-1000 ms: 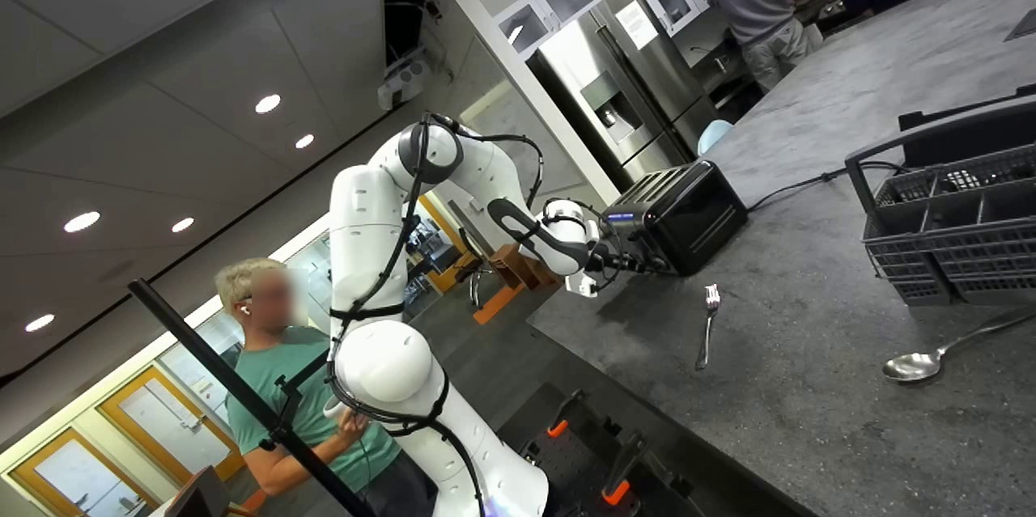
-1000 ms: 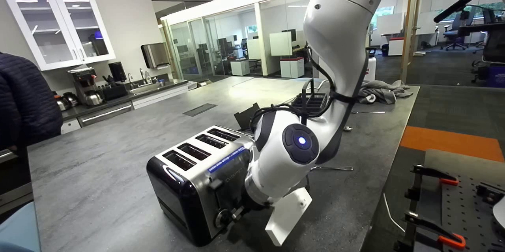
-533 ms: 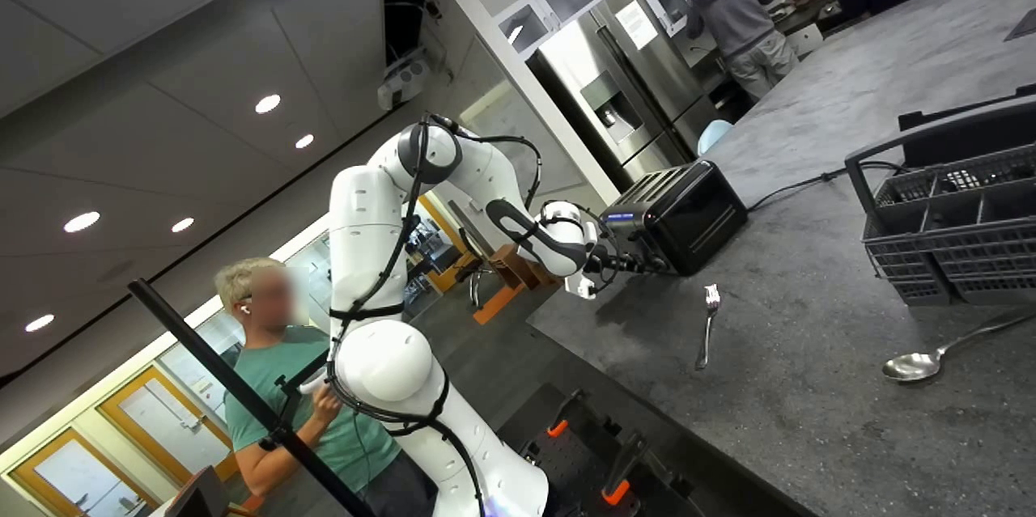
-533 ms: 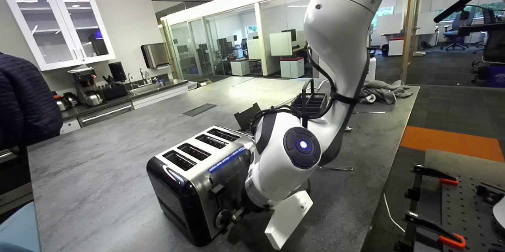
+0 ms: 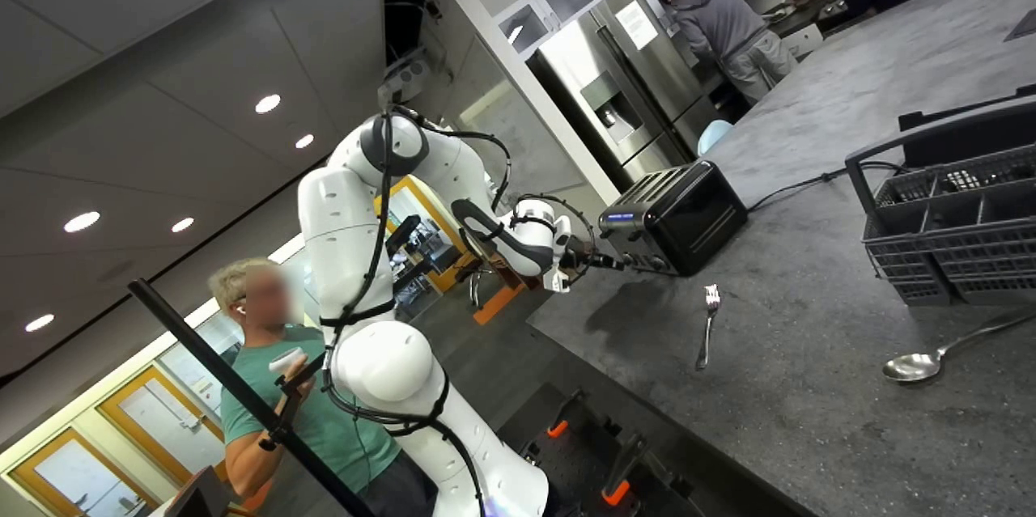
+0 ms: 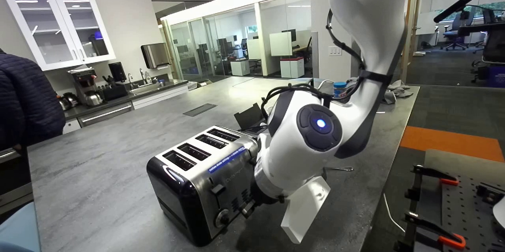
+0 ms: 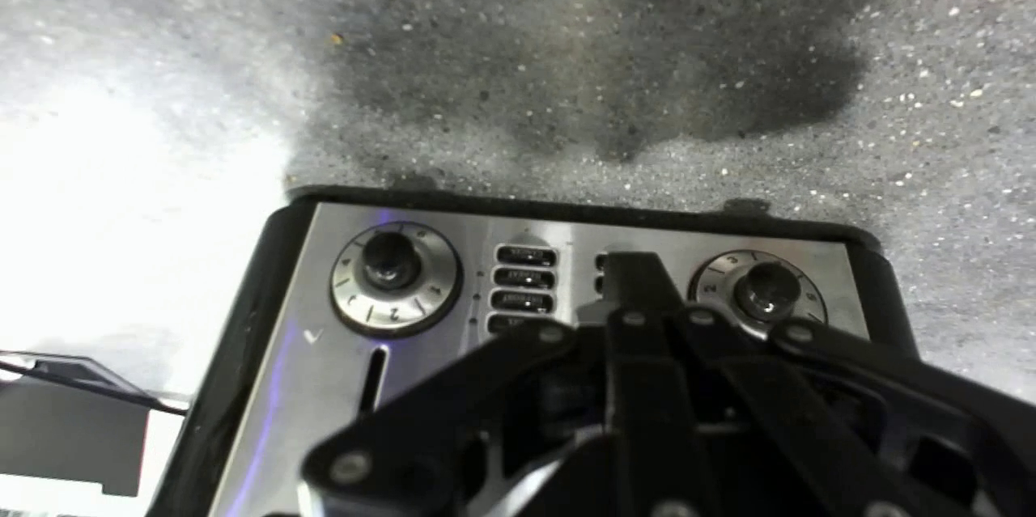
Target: Release the left lever on the toaster upwards
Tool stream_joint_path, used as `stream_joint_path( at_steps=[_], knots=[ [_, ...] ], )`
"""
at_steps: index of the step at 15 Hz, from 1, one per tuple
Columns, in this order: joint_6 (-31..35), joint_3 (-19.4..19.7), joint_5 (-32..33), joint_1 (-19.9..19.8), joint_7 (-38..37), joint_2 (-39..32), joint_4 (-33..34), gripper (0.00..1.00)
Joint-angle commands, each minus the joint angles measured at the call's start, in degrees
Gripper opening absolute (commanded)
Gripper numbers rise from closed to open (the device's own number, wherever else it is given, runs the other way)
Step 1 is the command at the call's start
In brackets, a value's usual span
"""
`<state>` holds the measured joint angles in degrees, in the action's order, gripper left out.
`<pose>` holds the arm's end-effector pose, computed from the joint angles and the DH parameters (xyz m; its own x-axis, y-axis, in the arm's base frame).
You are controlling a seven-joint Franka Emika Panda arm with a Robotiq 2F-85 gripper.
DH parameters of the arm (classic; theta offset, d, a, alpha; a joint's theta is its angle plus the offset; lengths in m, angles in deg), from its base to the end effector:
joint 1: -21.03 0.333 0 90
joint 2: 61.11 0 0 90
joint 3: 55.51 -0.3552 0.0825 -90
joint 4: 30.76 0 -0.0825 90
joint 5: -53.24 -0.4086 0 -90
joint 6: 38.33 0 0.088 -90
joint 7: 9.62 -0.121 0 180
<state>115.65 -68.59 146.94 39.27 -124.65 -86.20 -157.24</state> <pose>0.4661 0.3179 0.1781 0.8146 0.0353 0.5790 -0.0187 -0.9960 0.0870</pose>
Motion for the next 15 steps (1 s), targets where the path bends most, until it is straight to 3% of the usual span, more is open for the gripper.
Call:
stream_joint_path(
  at_steps=[1,8,15],
  knots=[
    [-2.4,-2.4,-4.7,-1.2,5.2,10.6,-8.5,0.00],
    [-1.0,-2.3,-5.5,-0.6,7.4,23.4,-15.8,0.00],
    [1.2,-2.0,-5.0,-0.6,9.8,30.7,-19.1,0.00]
  ],
)
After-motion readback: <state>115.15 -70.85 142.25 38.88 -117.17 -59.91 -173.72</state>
